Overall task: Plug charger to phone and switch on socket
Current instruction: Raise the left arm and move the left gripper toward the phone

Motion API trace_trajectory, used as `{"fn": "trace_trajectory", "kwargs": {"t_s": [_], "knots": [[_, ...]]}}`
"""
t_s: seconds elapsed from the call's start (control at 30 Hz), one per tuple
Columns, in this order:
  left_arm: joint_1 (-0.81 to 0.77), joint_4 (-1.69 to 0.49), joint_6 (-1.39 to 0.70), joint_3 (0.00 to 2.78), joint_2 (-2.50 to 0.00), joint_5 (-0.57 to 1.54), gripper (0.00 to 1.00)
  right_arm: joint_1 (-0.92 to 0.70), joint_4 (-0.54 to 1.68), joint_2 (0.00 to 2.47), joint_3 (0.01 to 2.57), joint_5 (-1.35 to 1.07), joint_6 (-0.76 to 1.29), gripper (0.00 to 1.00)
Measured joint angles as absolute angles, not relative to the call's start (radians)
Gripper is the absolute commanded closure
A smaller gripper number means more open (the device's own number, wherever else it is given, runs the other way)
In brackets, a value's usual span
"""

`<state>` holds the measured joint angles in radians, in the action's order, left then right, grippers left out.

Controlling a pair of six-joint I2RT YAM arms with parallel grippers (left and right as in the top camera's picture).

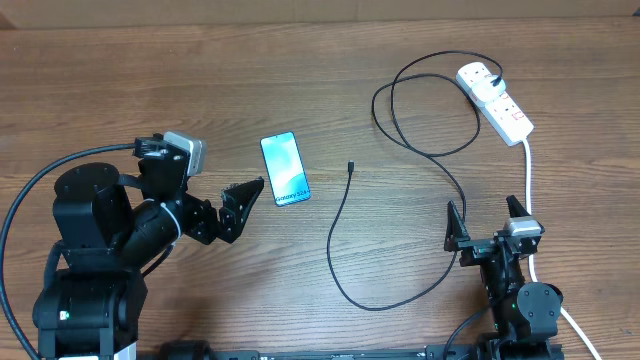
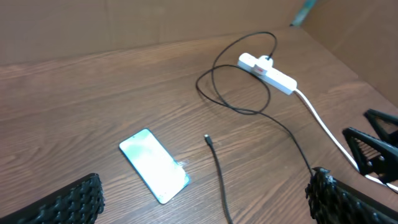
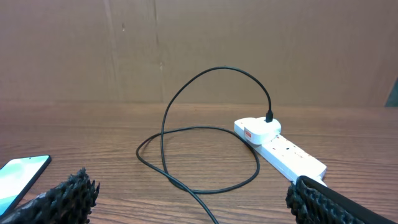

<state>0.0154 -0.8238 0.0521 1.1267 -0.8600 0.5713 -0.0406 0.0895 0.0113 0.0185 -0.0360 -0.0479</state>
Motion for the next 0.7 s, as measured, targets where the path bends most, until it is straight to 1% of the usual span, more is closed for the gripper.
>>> {"fn": "trace_trajectory", "kwargs": {"t_s": [0.27,0.4,0.5,0.6,0.7], "knots": [[0.015,-0.809,0.048,1.137,-0.861,0.662,0.0,-0.041,0.09,0.011,0.019,-0.036,-0.048,0.0],[0.004,-0.879,0.034,1.209,-0.888,0.659,0.0,-0.041,0.09,0.011,0.019,-0.036,-0.048,0.0],[-0.037,-0.979,0.029,1.303,-0.928,0.609,0.0,-0.041,0.09,0.011,0.019,-0.036,-0.048,0.0],[-0.105,-1.085,0.021,1.41,-0.982,0.516,0.0,-0.041,0.09,0.011,0.019,-0.036,-0.048,0.0],[-0.174,-1.138,-0.004,1.478,-1.029,0.42,0.0,-0.041,0.09,0.011,0.019,-0.036,-0.048,0.0]]}}
